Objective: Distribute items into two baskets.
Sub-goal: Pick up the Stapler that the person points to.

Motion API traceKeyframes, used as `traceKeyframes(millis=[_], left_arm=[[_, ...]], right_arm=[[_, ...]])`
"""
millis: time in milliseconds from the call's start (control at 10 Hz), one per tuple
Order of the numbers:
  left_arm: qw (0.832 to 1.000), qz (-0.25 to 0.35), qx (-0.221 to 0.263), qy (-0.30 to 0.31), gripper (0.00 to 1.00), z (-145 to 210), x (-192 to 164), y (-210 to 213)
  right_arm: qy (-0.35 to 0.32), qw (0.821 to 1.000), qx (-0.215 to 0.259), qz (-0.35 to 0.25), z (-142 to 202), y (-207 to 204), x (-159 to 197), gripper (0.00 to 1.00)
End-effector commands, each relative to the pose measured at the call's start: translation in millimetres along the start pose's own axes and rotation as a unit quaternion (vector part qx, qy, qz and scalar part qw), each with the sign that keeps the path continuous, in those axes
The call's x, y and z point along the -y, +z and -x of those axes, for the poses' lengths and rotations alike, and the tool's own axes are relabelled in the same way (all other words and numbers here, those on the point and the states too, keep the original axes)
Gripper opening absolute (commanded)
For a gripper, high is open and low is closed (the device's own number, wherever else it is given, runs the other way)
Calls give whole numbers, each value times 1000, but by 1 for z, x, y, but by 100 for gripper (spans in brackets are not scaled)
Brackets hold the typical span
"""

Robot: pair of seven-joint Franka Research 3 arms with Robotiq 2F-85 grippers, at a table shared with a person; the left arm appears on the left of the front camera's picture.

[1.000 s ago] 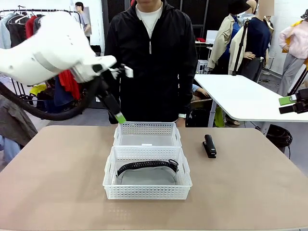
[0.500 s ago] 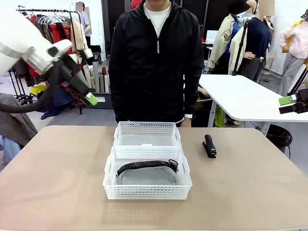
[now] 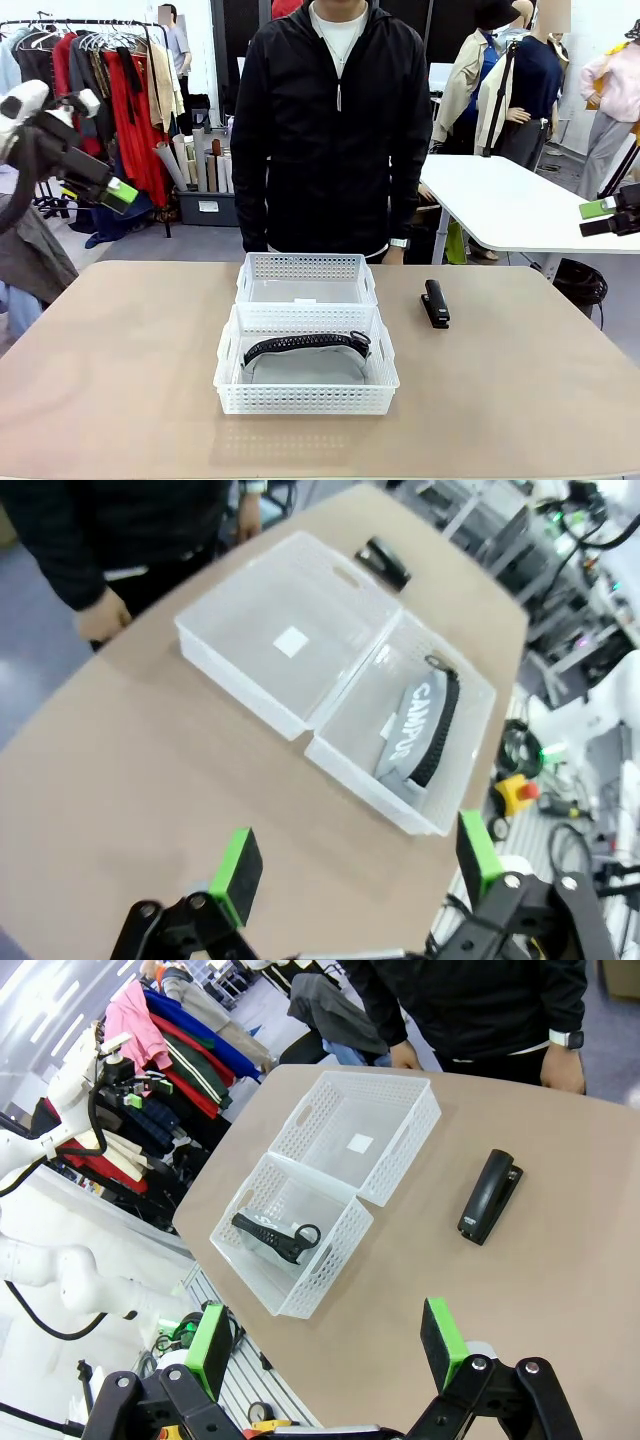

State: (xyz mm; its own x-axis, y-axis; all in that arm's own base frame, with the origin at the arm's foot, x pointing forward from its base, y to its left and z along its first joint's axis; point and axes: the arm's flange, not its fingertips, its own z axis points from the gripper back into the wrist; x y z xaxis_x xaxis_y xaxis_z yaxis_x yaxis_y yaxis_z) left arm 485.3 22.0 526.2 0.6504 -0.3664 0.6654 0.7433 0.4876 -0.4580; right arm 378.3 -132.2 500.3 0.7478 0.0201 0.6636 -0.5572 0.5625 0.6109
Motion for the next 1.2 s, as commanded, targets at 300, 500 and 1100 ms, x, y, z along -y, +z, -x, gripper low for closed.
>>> traceKeyframes(millis=[300, 500, 1100], left_arm=[[996, 23, 83, 1, 100, 40, 1, 52], [995, 25, 92, 4, 100, 41, -3, 64], [993, 52, 103, -6, 100, 51, -13, 71]], right_arm=[[-1, 1000, 5, -5, -1, -1, -2, 100], [-1, 1000, 5, -5, -1, -1, -2, 100], [-1, 1000, 5, -5, -1, -1, -2, 100]])
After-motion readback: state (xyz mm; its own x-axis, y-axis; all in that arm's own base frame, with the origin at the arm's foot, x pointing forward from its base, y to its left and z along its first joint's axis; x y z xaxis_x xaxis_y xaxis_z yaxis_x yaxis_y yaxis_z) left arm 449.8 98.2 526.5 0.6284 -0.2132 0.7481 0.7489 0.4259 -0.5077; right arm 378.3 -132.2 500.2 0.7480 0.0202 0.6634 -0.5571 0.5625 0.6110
